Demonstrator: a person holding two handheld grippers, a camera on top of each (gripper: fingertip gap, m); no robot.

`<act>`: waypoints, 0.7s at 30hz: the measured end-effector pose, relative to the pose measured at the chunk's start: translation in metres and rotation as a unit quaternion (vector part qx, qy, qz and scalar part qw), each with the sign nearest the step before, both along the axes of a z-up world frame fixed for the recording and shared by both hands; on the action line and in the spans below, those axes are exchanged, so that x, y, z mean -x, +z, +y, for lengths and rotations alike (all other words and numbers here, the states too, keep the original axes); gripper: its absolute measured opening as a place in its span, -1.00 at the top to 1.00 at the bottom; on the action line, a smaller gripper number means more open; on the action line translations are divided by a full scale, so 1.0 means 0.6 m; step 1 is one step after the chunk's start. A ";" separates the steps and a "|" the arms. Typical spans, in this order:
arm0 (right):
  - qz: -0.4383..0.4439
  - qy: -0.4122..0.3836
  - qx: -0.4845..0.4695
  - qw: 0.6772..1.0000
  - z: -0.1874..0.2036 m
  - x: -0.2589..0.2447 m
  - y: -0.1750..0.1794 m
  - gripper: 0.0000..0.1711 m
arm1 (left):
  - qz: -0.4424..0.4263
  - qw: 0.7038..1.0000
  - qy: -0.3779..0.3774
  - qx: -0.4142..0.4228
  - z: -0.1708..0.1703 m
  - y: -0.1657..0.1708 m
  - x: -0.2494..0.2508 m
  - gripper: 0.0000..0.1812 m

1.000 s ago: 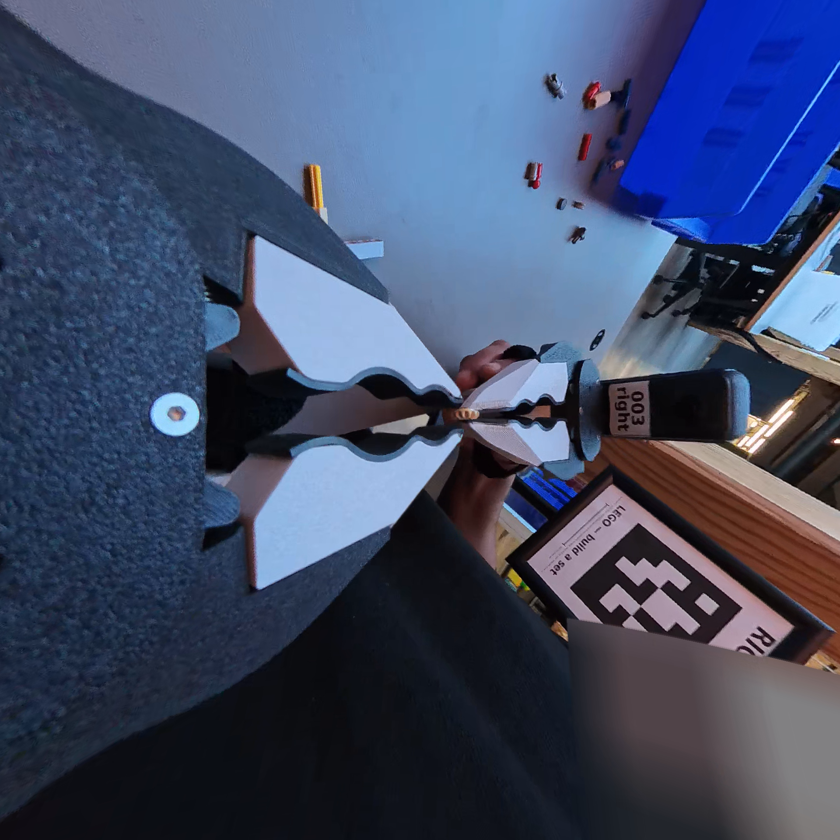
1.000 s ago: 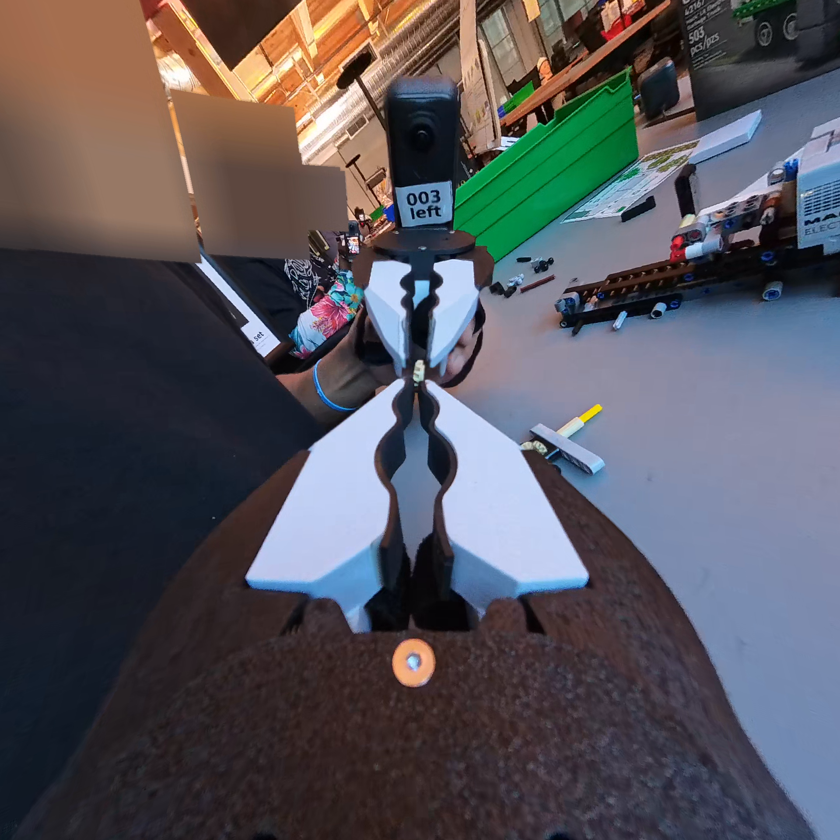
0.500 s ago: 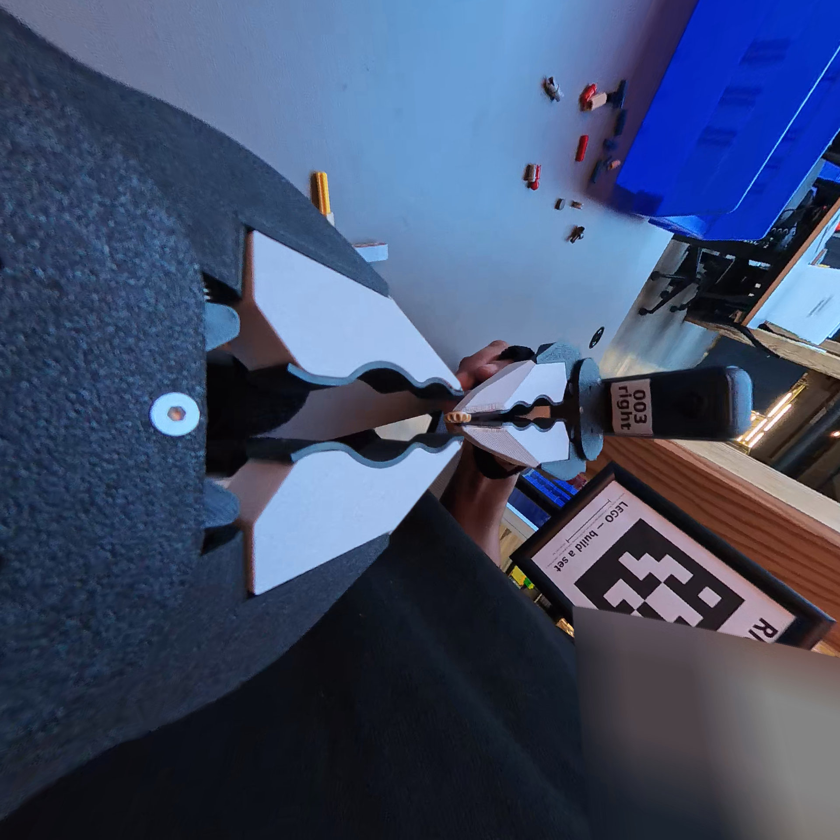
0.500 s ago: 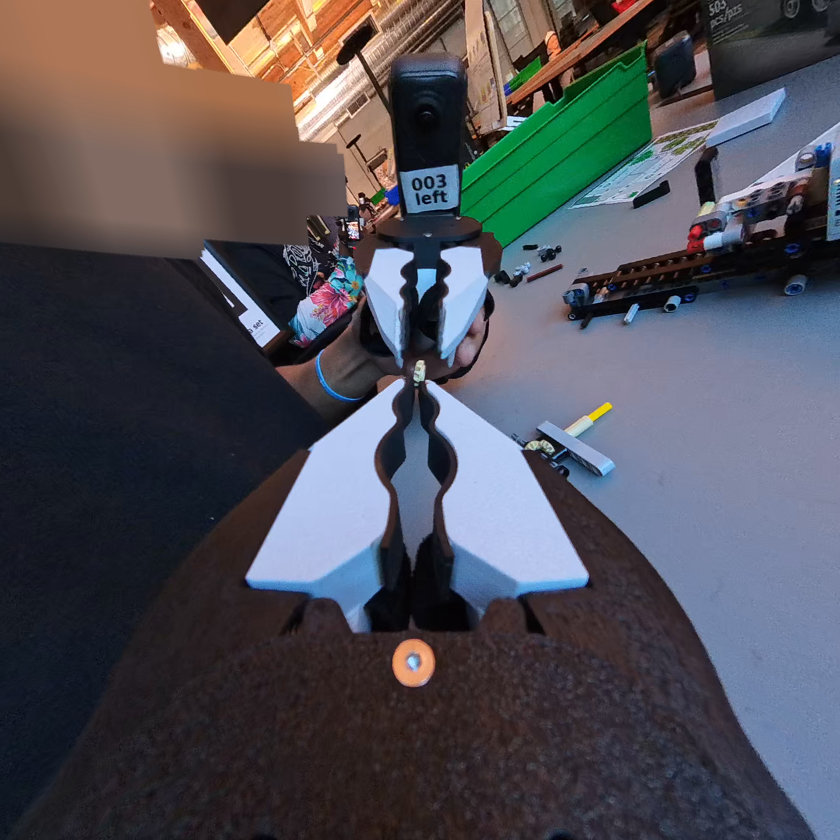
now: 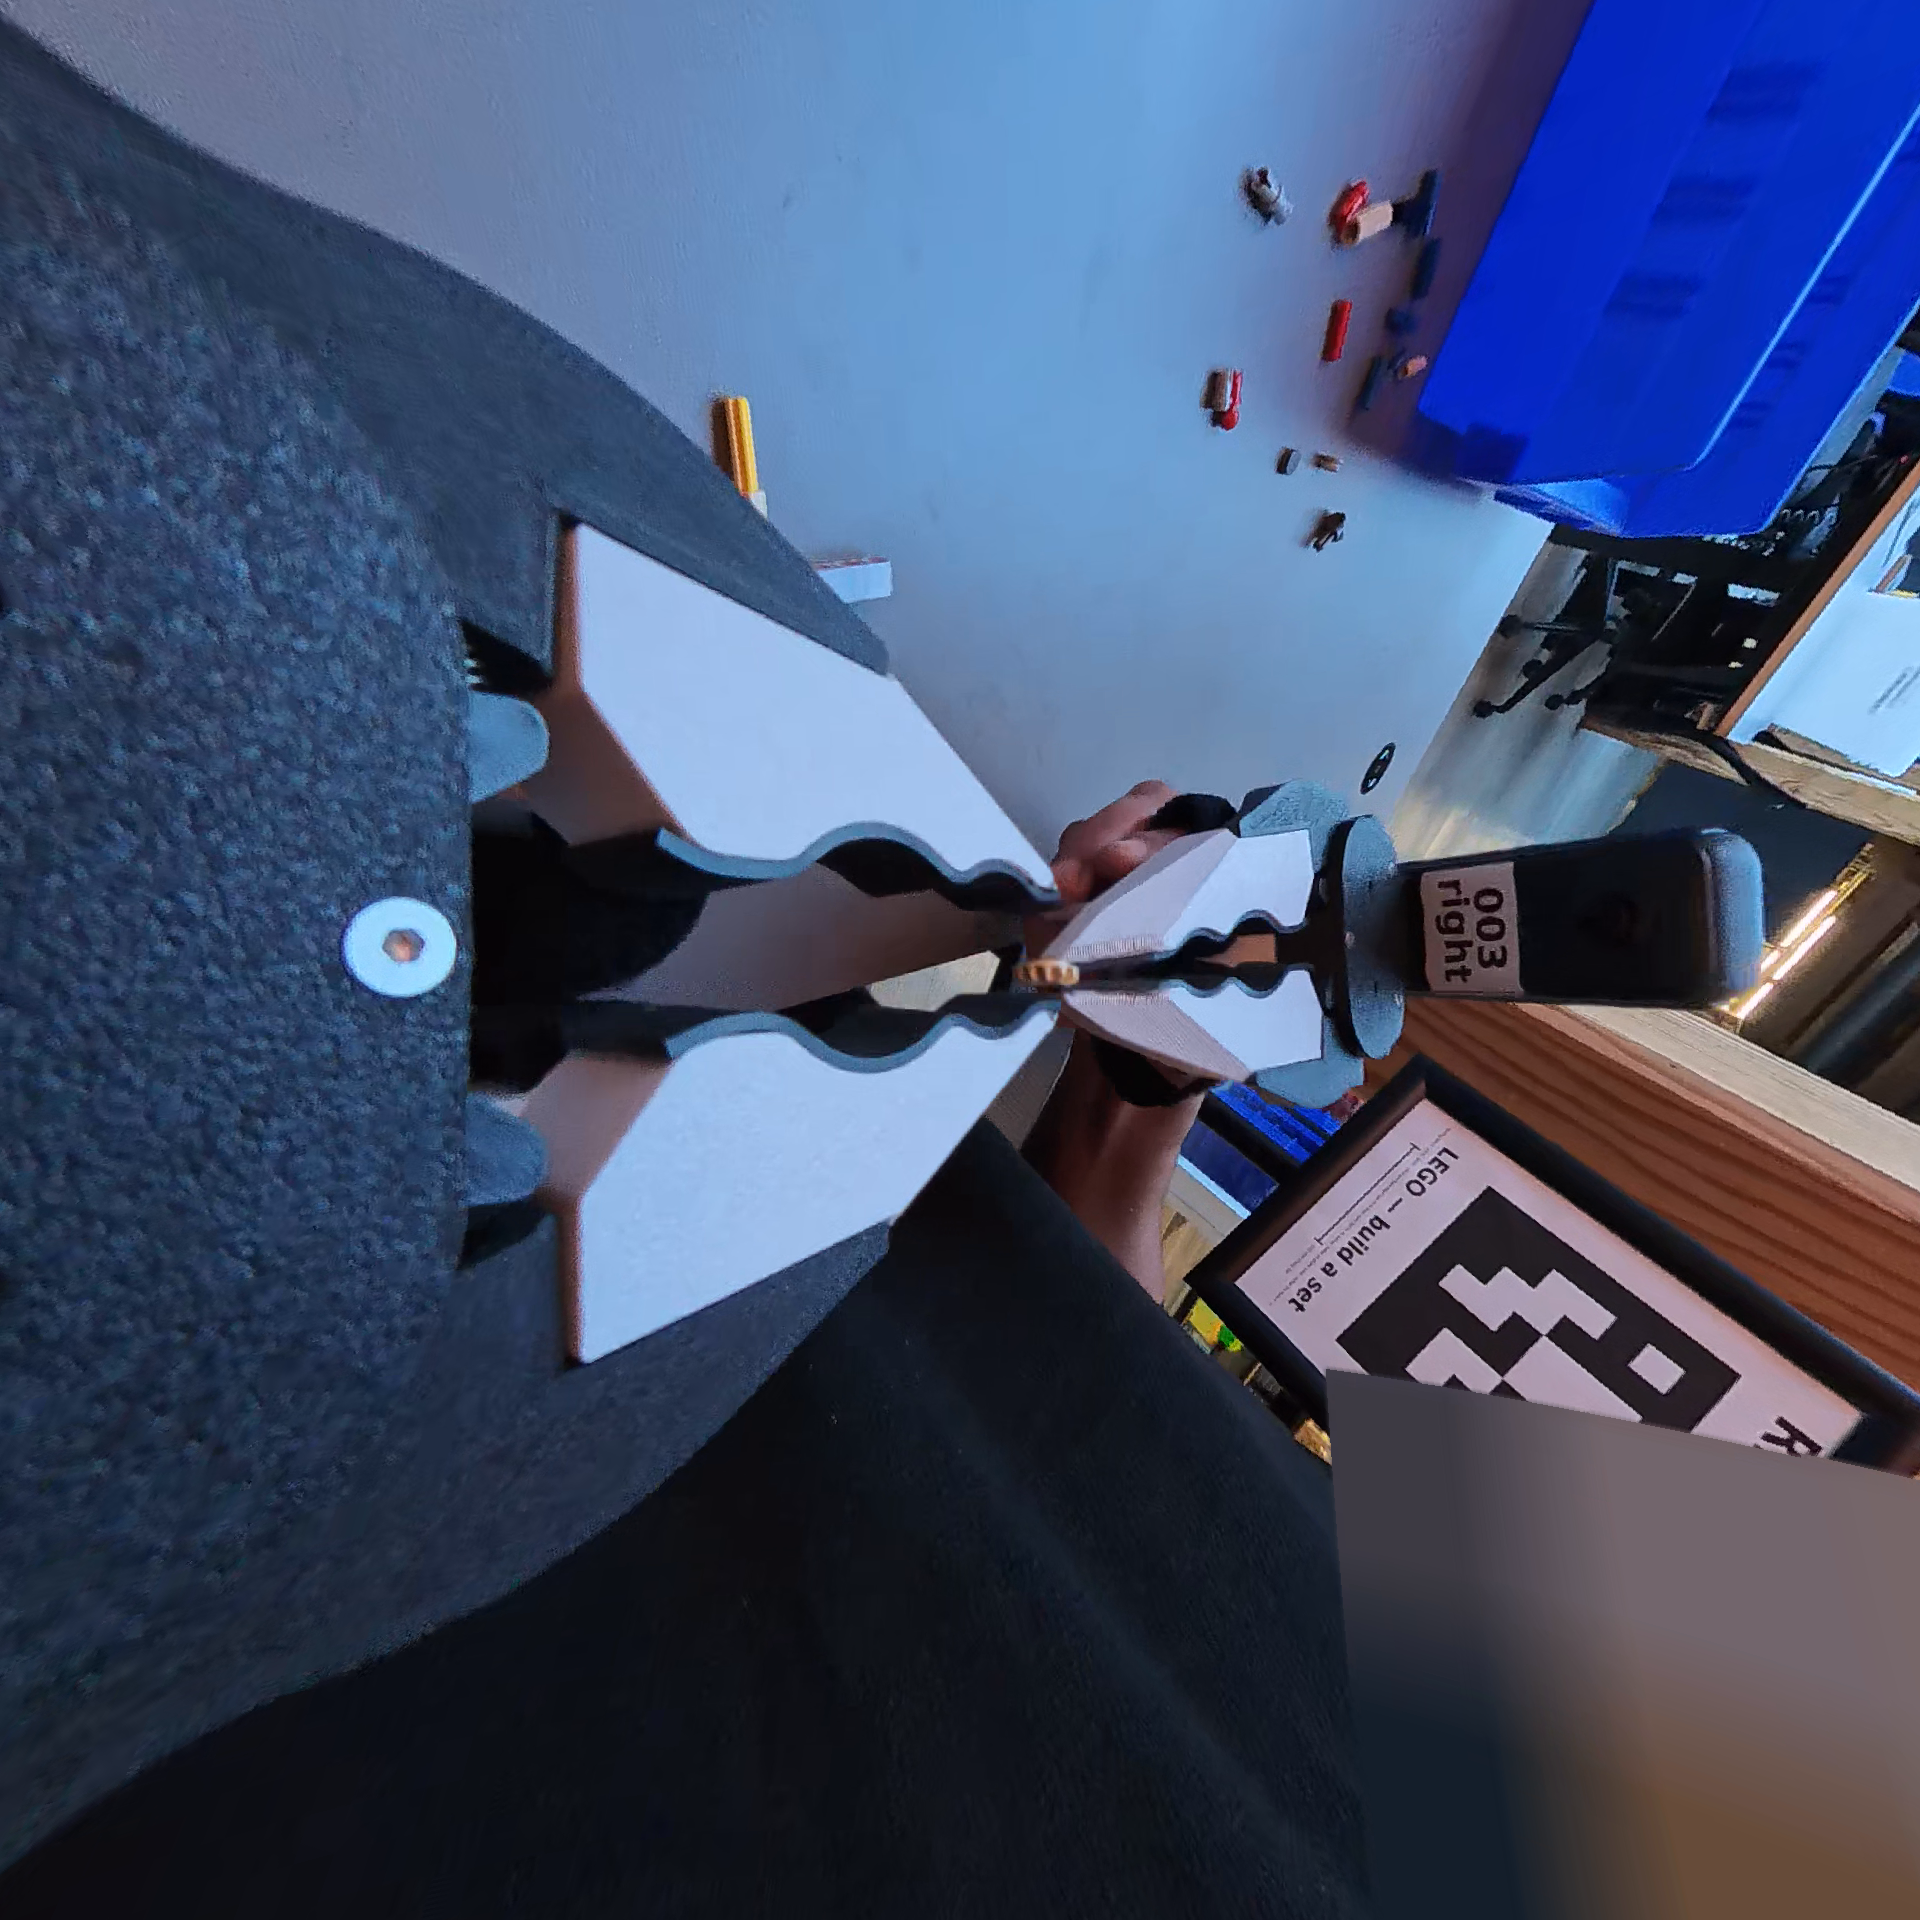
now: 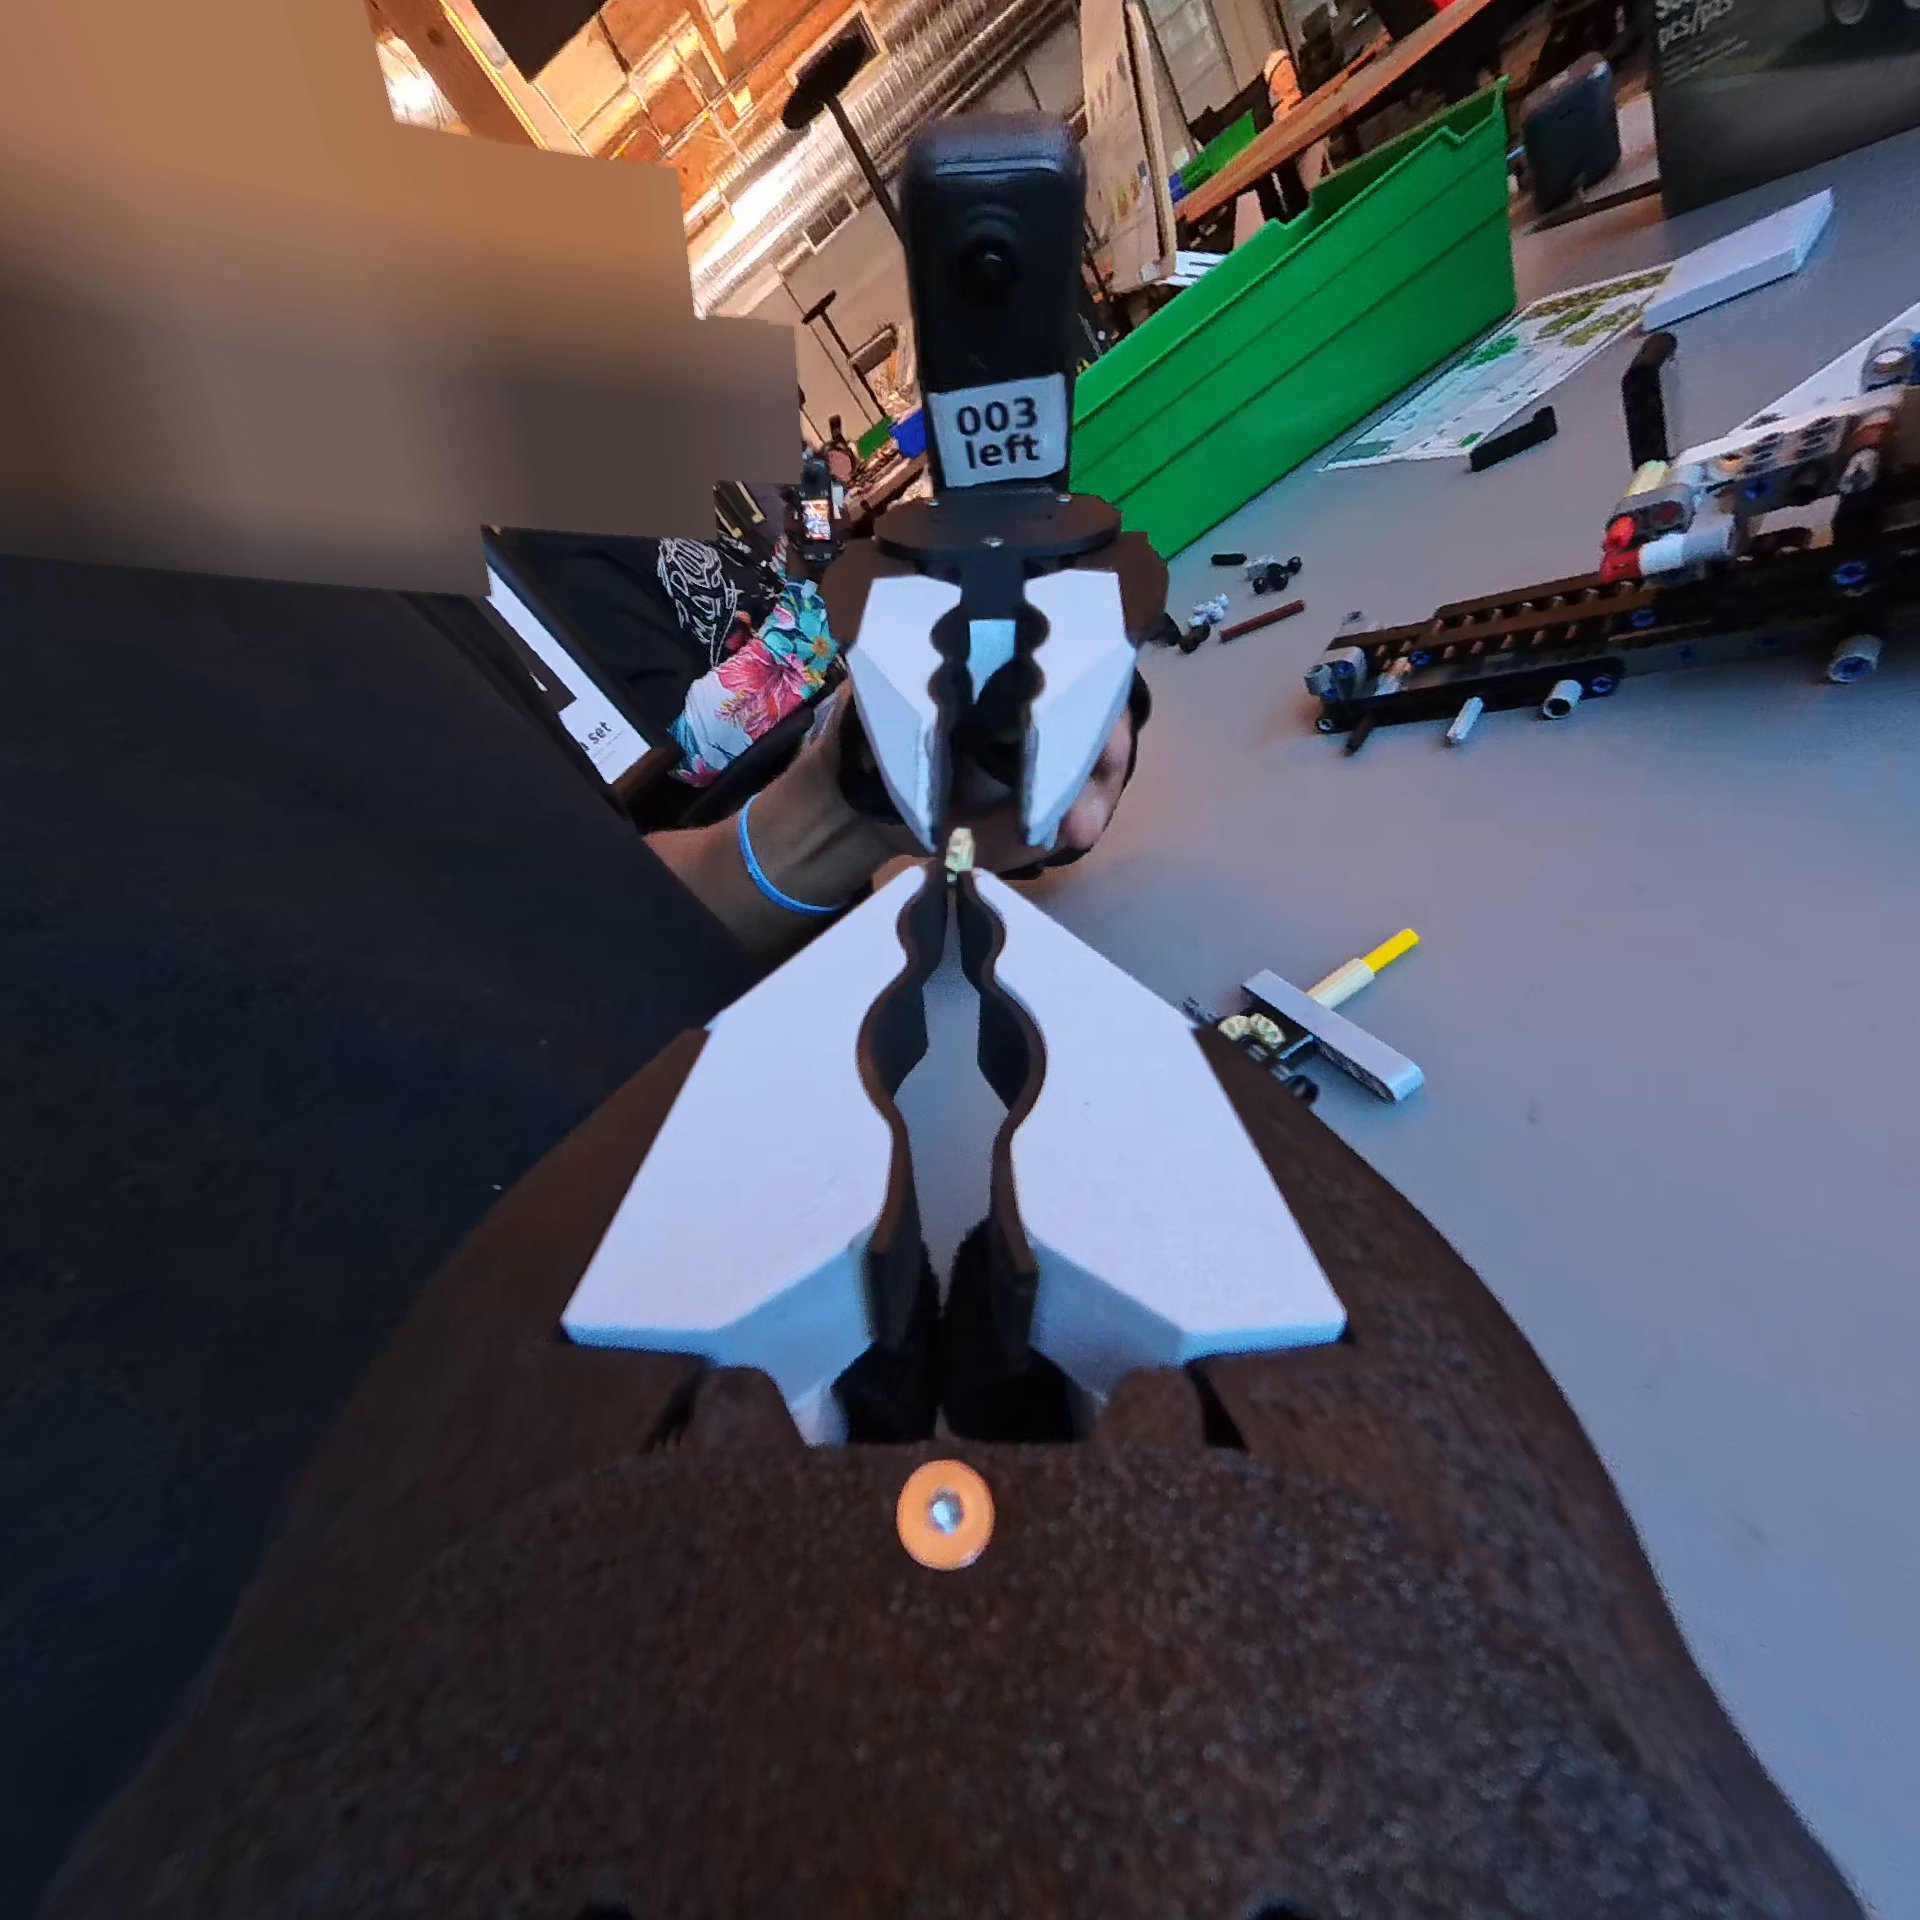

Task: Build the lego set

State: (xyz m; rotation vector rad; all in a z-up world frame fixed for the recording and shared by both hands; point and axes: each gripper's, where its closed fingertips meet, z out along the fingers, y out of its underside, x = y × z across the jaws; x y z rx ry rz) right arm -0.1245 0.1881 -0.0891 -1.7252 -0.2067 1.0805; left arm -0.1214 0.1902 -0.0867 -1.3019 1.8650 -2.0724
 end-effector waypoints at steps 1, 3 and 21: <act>-0.004 0.000 0.001 1.000 0.000 0.001 -0.002 0.99 | 0.003 1.000 -0.001 -0.003 -0.001 -0.004 -0.001 0.88; -0.013 0.000 0.002 1.000 0.001 0.003 -0.006 0.99 | -0.001 1.000 -0.011 -0.003 -0.006 -0.005 0.003 0.99; -0.009 -0.007 0.007 1.000 0.004 0.000 -0.010 0.95 | 0.005 1.000 -0.010 -0.004 -0.007 -0.010 0.003 1.00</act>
